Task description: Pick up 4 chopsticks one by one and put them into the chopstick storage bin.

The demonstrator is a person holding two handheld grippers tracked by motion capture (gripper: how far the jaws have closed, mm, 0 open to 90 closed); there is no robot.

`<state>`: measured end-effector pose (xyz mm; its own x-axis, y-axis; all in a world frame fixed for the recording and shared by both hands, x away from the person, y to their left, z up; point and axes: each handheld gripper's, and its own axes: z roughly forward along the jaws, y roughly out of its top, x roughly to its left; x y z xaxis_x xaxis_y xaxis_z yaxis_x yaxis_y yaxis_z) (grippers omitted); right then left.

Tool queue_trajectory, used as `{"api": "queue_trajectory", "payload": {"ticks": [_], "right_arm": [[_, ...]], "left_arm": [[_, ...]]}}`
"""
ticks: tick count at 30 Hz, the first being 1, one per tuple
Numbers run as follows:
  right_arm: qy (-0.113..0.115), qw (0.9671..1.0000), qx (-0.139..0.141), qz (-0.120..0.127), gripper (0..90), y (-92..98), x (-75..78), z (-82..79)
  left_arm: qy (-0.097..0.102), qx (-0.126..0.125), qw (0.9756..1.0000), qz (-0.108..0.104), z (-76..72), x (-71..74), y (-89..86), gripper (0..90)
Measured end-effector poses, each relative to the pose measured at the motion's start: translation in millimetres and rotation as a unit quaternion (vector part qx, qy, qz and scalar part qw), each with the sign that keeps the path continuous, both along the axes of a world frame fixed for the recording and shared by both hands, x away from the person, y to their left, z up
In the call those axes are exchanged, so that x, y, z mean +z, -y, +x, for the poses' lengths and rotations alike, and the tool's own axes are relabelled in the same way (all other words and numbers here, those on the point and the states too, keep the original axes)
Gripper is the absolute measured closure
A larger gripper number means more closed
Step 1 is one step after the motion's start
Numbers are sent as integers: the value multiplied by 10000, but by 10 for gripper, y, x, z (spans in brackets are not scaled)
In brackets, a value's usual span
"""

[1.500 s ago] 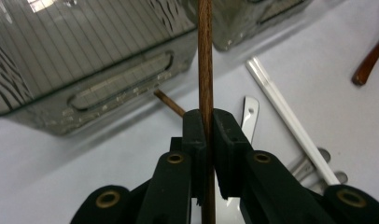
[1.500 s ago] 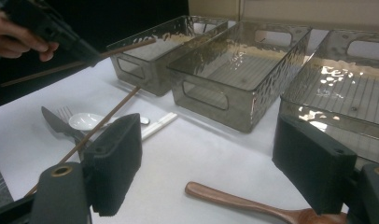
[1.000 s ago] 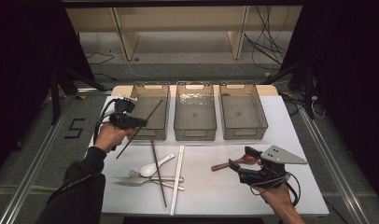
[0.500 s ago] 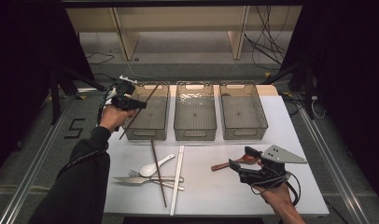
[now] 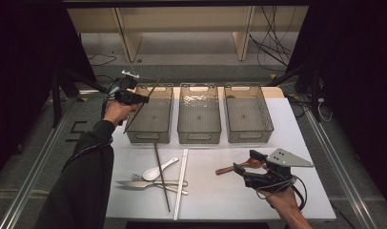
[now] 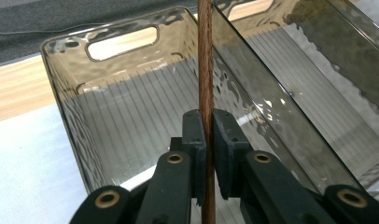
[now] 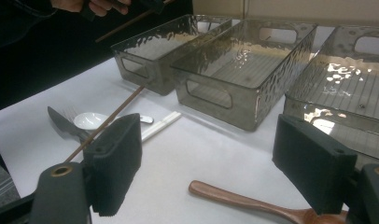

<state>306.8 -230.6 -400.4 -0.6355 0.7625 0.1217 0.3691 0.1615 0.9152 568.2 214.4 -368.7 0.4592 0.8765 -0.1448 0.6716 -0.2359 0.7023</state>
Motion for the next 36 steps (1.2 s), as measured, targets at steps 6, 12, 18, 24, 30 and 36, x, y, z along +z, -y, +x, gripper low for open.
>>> {"api": "queue_trajectory", "payload": {"ticks": [6,12,18,24,30,36], "right_arm": [[-4,10000,14,-4,247,-4,-4,2],[-12,10000,-7,25,247,2,1,0],[7,10000,8,21,247,3,2,-2],[-2,10000,0,41,247,5,4,-2],[-7,10000,4,48,247,5,4,-2],[-20,10000,12,55,247,2,2,-1]], "left_arm": [[57,35,10000,-40,58,38,-21,834],[128,15,9999,-19,97,58,4,834],[178,-5,9998,37,133,46,24,832],[245,57,9997,-7,156,6,8,831],[244,83,9997,40,187,-34,23,829],[262,124,9995,131,229,-88,29,826]]}}
